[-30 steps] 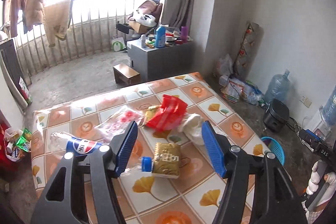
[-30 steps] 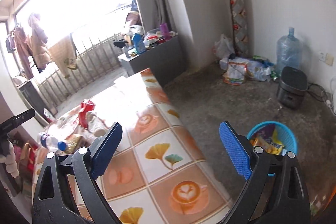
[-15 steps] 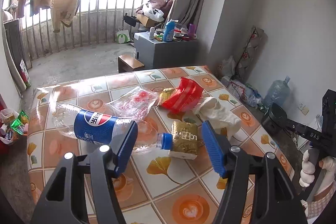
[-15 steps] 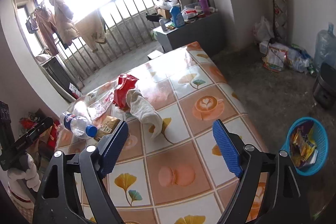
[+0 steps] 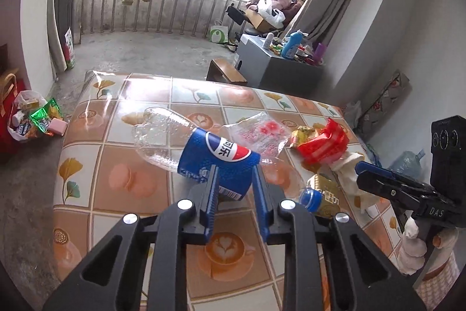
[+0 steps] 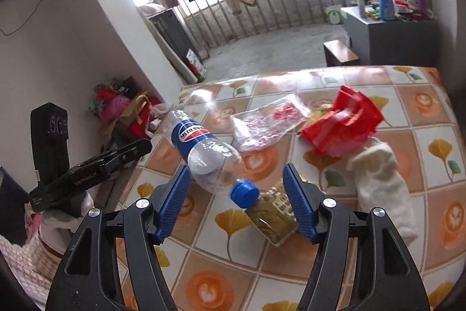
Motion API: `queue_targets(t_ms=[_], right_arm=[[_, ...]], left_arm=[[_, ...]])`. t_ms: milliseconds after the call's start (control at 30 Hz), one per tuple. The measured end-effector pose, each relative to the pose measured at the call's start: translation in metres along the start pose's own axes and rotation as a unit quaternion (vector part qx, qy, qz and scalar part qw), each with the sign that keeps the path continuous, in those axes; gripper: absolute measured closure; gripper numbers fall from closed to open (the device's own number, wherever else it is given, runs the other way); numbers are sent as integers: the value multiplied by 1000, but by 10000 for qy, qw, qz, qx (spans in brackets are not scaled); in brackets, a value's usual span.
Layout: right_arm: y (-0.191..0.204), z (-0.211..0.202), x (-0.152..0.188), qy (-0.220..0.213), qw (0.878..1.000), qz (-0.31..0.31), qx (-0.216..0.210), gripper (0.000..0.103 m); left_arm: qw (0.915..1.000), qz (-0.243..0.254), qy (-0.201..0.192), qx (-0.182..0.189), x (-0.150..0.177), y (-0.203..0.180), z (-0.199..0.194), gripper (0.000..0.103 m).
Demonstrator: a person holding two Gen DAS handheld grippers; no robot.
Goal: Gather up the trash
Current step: 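Grasp the Pepsi bottle around its label with the right gripper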
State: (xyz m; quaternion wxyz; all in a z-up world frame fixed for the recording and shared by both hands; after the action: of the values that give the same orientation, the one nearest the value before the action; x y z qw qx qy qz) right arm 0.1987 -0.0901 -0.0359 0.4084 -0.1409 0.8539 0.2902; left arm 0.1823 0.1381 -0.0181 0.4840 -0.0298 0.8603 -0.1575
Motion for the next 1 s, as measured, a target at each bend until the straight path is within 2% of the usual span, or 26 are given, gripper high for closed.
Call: queue_targets(t_ms=[67, 233, 433, 700, 867, 1000], right_arm=[[7, 29, -4, 274, 9993, -94, -225, 45], [14, 86, -8, 962, 9938, -171, -539, 45], [7, 105, -7, 1448, 9852, 126, -904, 46], [10, 95, 0, 1580, 9795, 483, -1154, 51], [11, 76, 3, 1422, 9790, 738, -1259, 55], [2, 48, 1, 1107, 9795, 1110, -1264, 56]], left_arm=[[9998, -95, 167, -98, 6, 11, 10, 88], [9983, -387, 405, -127, 19, 31, 29, 95], [9971, -514, 562, -50, 29, 39, 45, 98], [9958, -773, 473, 153, 32, 44, 43, 102], [9967, -696, 304, 289, 23, 29, 29, 103], [9970, -536, 171, 538, 11, 7, 17, 103]])
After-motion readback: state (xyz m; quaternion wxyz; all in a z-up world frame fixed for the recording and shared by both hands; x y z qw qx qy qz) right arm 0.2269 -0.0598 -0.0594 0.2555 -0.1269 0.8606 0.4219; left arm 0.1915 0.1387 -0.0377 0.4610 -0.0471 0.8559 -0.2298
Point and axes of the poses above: each gripper's, at about its wrist camera, not at the fingertips, and z roughly the way its jaws point, y to its left, x to its underside, the point moved 3 cm from there along z, roughly the way its jaws point, and after that the axes turned 14 degrees about -y, right-handed, at the moved point
